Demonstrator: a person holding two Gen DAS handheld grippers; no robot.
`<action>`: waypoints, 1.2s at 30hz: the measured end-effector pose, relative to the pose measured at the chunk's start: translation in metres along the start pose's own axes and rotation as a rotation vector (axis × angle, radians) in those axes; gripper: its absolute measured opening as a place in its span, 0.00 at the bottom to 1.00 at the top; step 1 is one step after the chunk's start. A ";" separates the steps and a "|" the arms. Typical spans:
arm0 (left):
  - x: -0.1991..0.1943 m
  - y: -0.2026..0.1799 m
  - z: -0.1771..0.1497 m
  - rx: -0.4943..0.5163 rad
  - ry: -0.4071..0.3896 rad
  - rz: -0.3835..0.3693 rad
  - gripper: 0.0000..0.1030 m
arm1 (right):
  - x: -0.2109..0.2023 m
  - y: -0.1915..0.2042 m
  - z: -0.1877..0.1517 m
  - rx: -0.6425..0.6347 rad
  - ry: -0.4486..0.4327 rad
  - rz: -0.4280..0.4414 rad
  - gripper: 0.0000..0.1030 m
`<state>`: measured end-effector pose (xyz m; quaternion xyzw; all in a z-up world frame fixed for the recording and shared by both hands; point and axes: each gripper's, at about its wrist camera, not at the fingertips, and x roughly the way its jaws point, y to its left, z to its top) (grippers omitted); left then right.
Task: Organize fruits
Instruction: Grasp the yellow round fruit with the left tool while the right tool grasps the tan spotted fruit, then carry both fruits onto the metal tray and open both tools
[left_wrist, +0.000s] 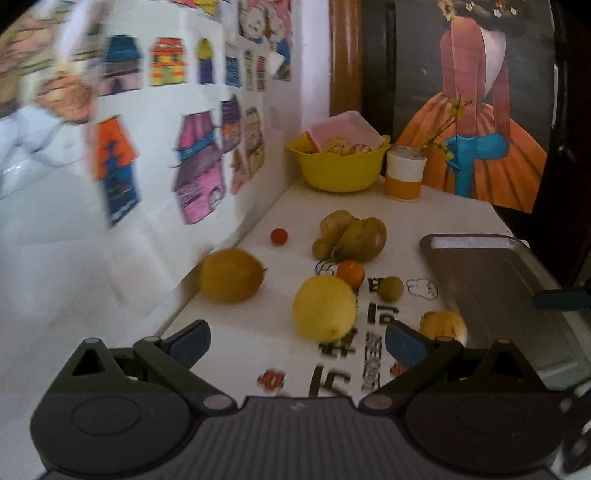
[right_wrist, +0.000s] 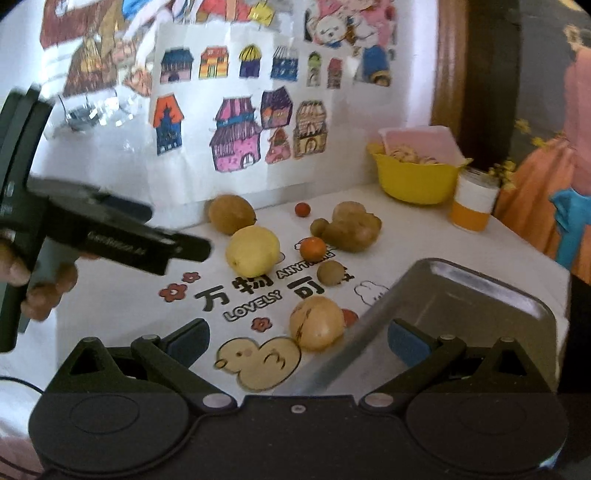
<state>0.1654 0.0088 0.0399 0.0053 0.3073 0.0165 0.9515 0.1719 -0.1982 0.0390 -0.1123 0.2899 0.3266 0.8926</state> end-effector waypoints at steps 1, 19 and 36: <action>0.008 -0.002 0.003 0.003 0.007 -0.004 1.00 | 0.006 -0.001 0.001 -0.005 0.009 0.005 0.97; 0.096 0.003 0.008 -0.006 0.145 -0.101 0.74 | 0.072 -0.022 0.002 -0.005 0.095 0.104 0.62; 0.096 -0.007 0.007 0.010 0.123 -0.100 0.58 | 0.072 -0.014 0.001 0.017 0.086 0.048 0.45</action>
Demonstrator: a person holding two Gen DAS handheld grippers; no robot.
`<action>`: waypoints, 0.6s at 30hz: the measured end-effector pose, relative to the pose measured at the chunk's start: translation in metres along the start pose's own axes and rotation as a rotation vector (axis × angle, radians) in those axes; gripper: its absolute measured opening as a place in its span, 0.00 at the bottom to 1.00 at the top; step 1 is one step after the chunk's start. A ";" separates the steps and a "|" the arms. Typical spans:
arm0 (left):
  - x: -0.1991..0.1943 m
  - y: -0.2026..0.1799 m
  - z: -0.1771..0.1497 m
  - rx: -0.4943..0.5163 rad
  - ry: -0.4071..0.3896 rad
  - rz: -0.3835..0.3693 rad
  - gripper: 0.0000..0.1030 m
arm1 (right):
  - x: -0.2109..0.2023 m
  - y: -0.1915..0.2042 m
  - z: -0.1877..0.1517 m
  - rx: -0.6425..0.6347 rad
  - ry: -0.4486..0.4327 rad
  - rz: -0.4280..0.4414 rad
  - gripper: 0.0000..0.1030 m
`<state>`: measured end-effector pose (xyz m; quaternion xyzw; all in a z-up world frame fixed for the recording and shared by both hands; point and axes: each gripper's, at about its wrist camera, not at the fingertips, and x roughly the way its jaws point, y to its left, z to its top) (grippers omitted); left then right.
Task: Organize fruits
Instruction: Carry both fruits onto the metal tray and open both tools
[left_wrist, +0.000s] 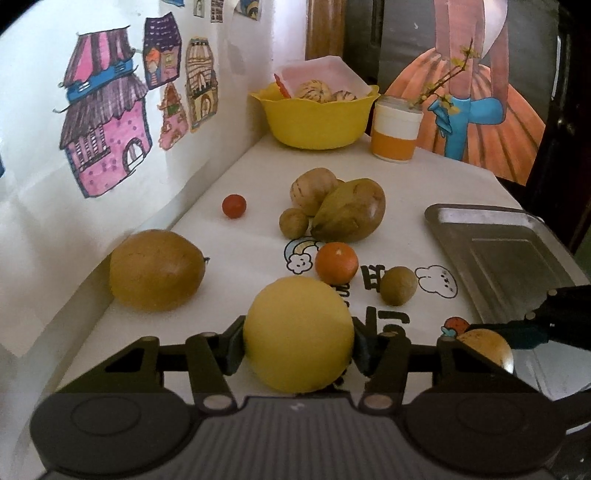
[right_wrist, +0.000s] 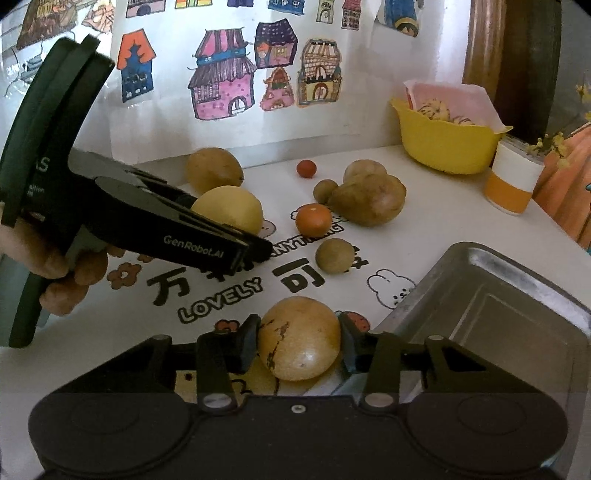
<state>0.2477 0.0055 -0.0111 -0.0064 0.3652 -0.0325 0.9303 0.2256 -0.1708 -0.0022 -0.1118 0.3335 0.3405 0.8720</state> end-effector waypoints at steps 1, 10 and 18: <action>-0.003 0.000 -0.002 -0.008 0.003 -0.008 0.58 | -0.004 0.000 -0.001 0.022 -0.010 0.008 0.45; -0.038 -0.018 -0.010 -0.040 0.023 -0.136 0.58 | -0.055 -0.012 -0.010 0.132 -0.092 0.005 0.44; -0.038 -0.067 0.029 -0.019 -0.040 -0.191 0.58 | -0.086 -0.077 -0.005 0.133 -0.105 -0.151 0.44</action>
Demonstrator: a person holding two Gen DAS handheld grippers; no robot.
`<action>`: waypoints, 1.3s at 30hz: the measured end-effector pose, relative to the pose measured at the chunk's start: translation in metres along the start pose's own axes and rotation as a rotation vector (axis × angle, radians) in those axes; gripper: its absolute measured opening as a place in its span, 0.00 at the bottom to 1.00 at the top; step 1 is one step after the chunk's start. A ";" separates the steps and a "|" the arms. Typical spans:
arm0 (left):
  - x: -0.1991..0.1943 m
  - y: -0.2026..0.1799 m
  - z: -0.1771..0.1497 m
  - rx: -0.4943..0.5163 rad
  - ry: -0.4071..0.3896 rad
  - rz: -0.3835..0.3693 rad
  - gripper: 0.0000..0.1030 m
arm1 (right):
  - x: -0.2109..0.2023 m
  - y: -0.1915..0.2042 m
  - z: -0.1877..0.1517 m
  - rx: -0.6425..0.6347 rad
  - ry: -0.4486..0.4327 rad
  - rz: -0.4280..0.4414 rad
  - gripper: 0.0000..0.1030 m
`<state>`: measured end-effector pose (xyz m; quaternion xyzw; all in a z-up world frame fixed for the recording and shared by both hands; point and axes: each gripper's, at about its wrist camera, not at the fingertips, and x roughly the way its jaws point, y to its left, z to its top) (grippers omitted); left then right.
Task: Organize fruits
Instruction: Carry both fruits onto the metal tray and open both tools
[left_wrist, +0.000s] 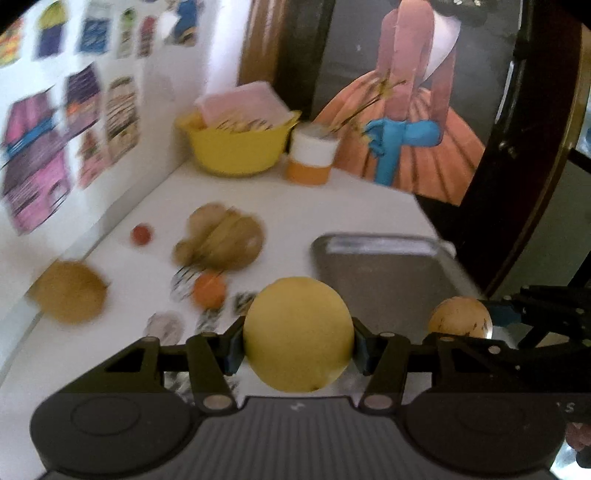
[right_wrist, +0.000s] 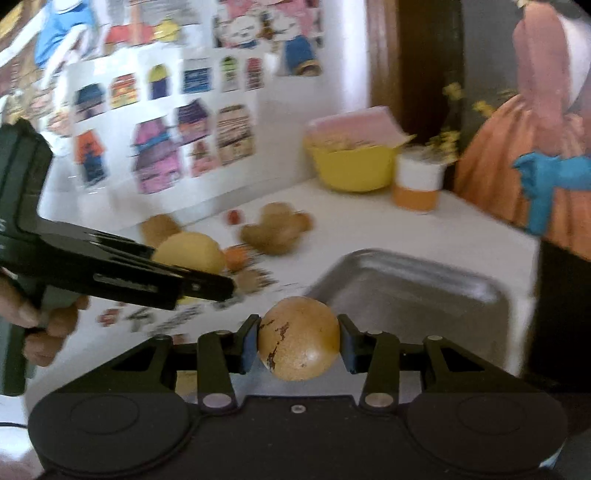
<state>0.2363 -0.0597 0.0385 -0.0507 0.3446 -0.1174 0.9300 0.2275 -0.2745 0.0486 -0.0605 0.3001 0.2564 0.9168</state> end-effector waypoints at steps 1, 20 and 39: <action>0.006 -0.007 0.007 -0.001 -0.009 -0.005 0.58 | 0.003 -0.011 0.004 -0.004 -0.001 -0.020 0.44; 0.137 -0.053 0.036 0.066 0.043 -0.093 0.58 | 0.089 -0.112 0.003 -0.045 0.071 -0.077 0.44; 0.100 -0.045 0.043 0.013 -0.046 -0.095 0.89 | 0.039 -0.101 0.003 0.052 -0.085 -0.134 0.92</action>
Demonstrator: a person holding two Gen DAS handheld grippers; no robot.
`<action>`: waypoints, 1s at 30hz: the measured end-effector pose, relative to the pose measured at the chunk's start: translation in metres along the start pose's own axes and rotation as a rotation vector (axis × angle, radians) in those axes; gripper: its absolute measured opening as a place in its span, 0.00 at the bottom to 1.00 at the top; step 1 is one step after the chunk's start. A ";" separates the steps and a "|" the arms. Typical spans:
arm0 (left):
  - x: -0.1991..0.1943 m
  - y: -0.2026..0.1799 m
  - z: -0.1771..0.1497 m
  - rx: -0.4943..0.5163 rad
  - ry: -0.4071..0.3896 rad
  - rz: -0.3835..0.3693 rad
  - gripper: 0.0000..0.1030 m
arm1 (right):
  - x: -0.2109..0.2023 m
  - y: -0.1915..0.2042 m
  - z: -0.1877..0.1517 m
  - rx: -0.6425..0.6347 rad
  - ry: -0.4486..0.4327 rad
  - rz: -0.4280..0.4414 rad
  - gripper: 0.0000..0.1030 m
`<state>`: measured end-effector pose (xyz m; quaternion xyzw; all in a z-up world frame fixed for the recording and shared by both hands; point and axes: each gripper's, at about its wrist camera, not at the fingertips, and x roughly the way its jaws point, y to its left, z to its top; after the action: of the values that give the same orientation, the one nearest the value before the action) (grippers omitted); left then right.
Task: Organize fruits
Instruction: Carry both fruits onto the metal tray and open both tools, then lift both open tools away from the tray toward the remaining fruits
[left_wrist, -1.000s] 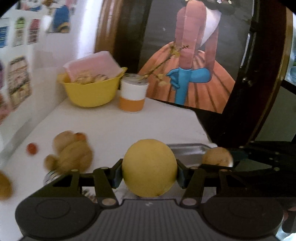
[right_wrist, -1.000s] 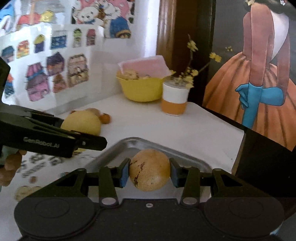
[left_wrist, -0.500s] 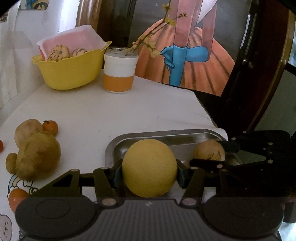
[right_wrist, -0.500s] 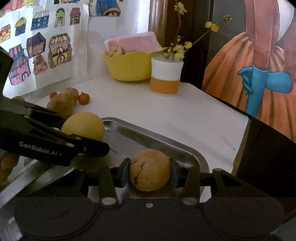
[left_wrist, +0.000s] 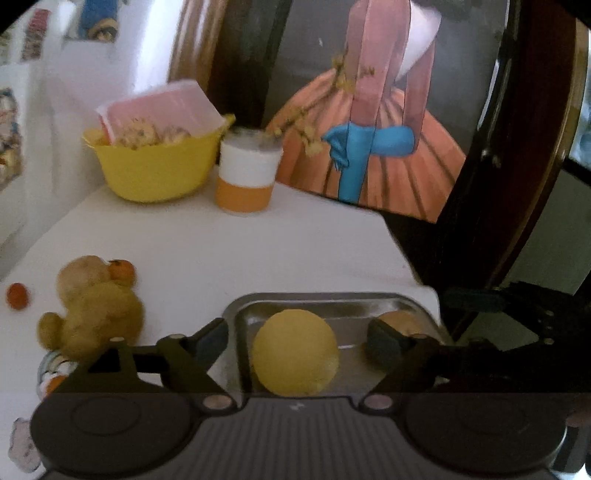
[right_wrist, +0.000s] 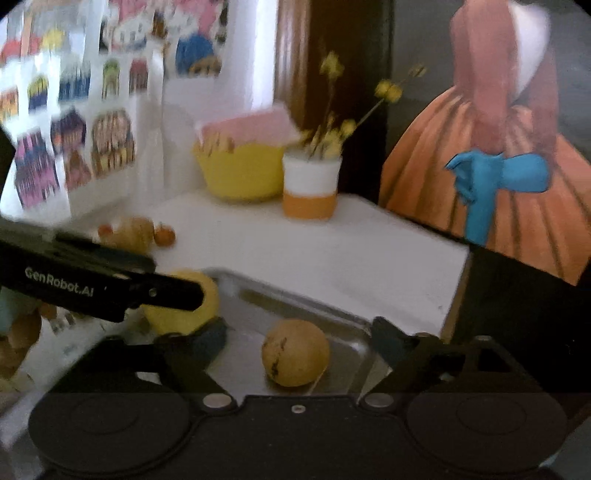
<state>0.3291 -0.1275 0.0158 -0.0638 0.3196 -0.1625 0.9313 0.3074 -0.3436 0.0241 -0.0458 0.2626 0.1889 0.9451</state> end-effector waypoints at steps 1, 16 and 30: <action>-0.010 0.000 -0.001 -0.010 -0.019 0.008 0.91 | -0.012 0.003 0.001 0.018 -0.024 -0.001 0.95; -0.147 -0.003 -0.046 -0.011 -0.129 0.075 1.00 | -0.146 0.071 -0.030 0.067 -0.115 -0.048 0.99; -0.208 0.007 -0.119 0.020 -0.056 0.076 1.00 | -0.190 0.128 -0.080 0.044 0.044 -0.042 0.99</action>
<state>0.1034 -0.0510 0.0399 -0.0471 0.2939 -0.1282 0.9460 0.0704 -0.3027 0.0547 -0.0345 0.2865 0.1623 0.9436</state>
